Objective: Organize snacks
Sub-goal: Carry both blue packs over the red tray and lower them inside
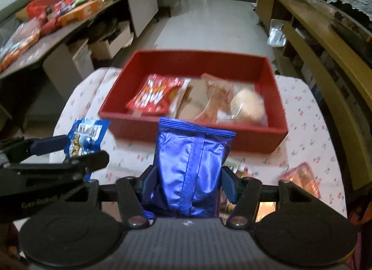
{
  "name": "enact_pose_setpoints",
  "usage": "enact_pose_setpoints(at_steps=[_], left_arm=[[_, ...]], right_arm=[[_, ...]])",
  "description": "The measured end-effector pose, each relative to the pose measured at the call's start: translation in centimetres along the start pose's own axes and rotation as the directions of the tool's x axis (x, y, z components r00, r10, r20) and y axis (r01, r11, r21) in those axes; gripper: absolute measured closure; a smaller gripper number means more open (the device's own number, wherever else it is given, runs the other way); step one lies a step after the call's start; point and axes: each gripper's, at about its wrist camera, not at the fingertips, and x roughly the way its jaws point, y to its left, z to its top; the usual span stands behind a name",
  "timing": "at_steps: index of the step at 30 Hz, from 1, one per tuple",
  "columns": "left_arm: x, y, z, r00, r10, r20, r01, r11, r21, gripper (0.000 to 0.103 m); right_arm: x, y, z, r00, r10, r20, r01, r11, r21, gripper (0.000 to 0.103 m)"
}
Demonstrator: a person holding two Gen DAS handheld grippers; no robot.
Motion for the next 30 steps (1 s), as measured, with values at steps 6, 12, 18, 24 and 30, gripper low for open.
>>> enact_pose_setpoints(at_steps=[6, 12, 18, 24, 30], left_arm=[[2.5, -0.2, 3.4, 1.0, -0.003, 0.03, 0.003, 1.0, -0.001, 0.027], [5.2, -0.7, 6.2, 0.999, 0.013, 0.048, -0.013, 1.0, 0.004, 0.028], [8.5, -0.9, 7.4, 0.998, 0.029, 0.048, -0.03, 0.999, 0.014, 0.027], [11.4, -0.6, 7.9, 0.998, 0.054, 0.025, -0.054, 0.999, -0.001, 0.027], [13.1, -0.2, 7.7, 0.998, 0.066, -0.008, -0.066, 0.998, -0.01, 0.027]], right_arm=[[1.2, -1.5, 3.6, 0.999, -0.024, 0.042, 0.022, 0.998, 0.055, 0.028], [3.6, -2.8, 6.6, 0.997, -0.052, 0.064, 0.046, 0.995, 0.087, 0.028], [6.7, -4.2, 8.1, 0.996, -0.073, 0.056, 0.068, 0.993, 0.093, 0.028], [10.0, -4.9, 9.1, 0.997, -0.075, 0.037, 0.071, 0.992, 0.102, 0.028], [11.8, -4.9, 9.0, 0.996, -0.087, 0.036, 0.084, 0.992, 0.091, 0.028]])
